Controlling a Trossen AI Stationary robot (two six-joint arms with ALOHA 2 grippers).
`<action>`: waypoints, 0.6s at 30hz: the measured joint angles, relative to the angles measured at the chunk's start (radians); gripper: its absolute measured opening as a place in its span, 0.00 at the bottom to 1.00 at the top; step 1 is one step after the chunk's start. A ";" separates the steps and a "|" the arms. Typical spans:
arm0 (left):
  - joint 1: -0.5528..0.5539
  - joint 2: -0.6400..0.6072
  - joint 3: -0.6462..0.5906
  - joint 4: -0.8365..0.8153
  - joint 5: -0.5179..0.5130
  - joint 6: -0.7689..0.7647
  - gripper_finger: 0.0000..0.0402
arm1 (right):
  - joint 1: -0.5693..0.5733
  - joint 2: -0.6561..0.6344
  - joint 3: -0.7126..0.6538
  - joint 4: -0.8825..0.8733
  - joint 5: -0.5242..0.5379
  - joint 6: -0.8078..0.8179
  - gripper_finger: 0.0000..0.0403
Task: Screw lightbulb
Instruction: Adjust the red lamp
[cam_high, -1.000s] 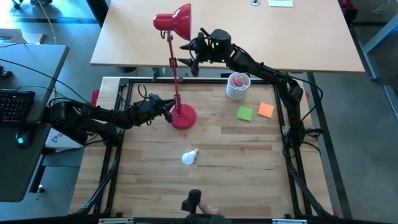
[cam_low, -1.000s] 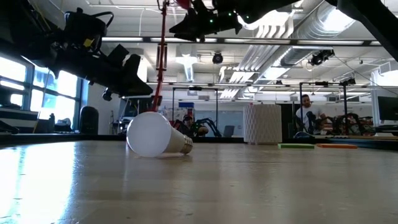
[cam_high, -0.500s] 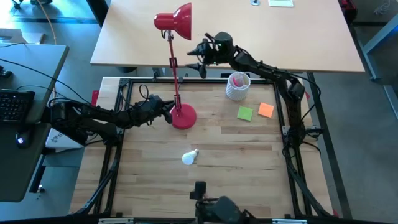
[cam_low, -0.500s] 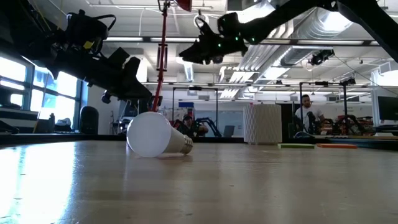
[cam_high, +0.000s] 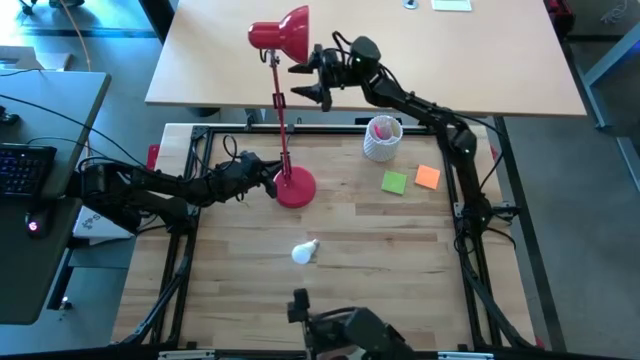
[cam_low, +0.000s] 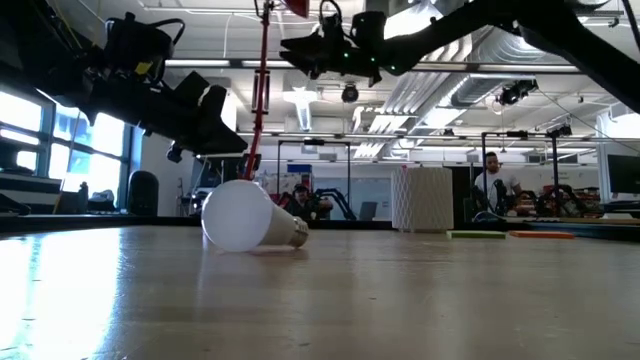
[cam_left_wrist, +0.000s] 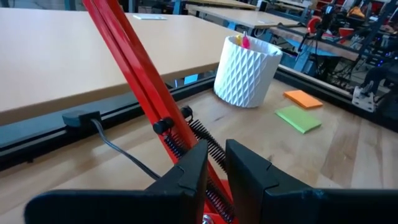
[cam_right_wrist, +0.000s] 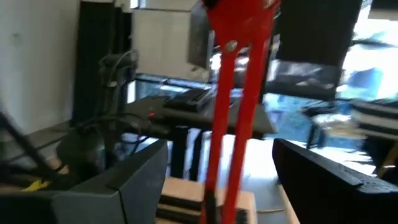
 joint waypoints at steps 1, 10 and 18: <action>0.000 0.000 0.000 0.000 0.000 0.000 0.13 | 0.000 0.023 0.040 -0.030 -0.015 0.001 0.72; 0.000 0.000 0.000 -0.009 0.022 -0.010 0.13 | 0.009 0.215 0.326 -0.096 -0.064 0.061 0.72; 0.021 0.000 0.000 -0.007 0.026 -0.017 0.13 | 0.022 0.211 0.293 -0.048 -0.078 0.059 0.73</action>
